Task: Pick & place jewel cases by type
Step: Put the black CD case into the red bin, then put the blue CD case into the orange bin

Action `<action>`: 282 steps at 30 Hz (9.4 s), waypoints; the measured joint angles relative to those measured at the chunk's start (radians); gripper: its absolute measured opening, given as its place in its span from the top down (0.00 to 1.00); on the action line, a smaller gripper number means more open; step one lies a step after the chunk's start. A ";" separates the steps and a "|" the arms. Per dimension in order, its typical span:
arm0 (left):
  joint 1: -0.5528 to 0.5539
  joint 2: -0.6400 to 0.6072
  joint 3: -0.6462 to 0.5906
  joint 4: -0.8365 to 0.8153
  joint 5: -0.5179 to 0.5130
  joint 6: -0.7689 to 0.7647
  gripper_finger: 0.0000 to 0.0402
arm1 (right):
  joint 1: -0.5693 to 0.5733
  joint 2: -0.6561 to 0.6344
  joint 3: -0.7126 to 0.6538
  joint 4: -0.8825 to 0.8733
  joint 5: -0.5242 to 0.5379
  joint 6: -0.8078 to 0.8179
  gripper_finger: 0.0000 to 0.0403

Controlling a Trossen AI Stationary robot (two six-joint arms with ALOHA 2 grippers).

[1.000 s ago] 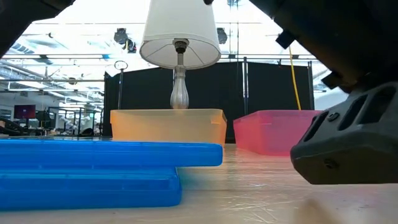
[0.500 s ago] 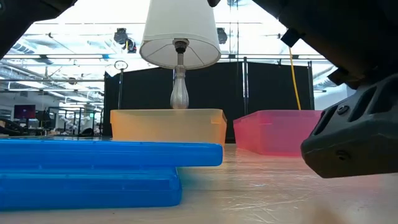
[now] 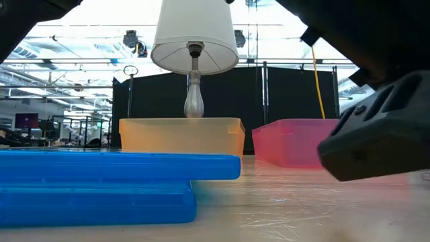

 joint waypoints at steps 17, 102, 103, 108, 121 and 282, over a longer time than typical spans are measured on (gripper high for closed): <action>-0.001 0.023 0.000 0.037 0.018 0.037 0.99 | 0.000 0.000 0.000 -0.003 0.006 -0.010 0.67; -0.223 -0.185 -0.190 -0.871 -0.340 -0.895 0.98 | -0.459 -0.171 0.553 -0.538 0.230 -1.185 0.97; -0.223 -0.185 -0.196 -0.871 -0.348 -0.903 0.97 | -0.500 -0.154 0.626 -0.659 0.207 -1.195 0.97; -0.225 -0.185 -0.199 -0.830 -0.388 -0.851 0.98 | -0.704 -0.045 0.921 -1.125 0.125 -1.283 0.97; -0.110 -0.530 -0.198 -0.694 -0.164 -0.533 0.99 | -1.026 0.034 1.046 -1.340 -0.078 -1.676 0.97; 0.189 -1.691 -1.941 0.604 0.116 -0.935 0.90 | -0.791 0.692 0.907 -0.067 0.393 -2.341 1.00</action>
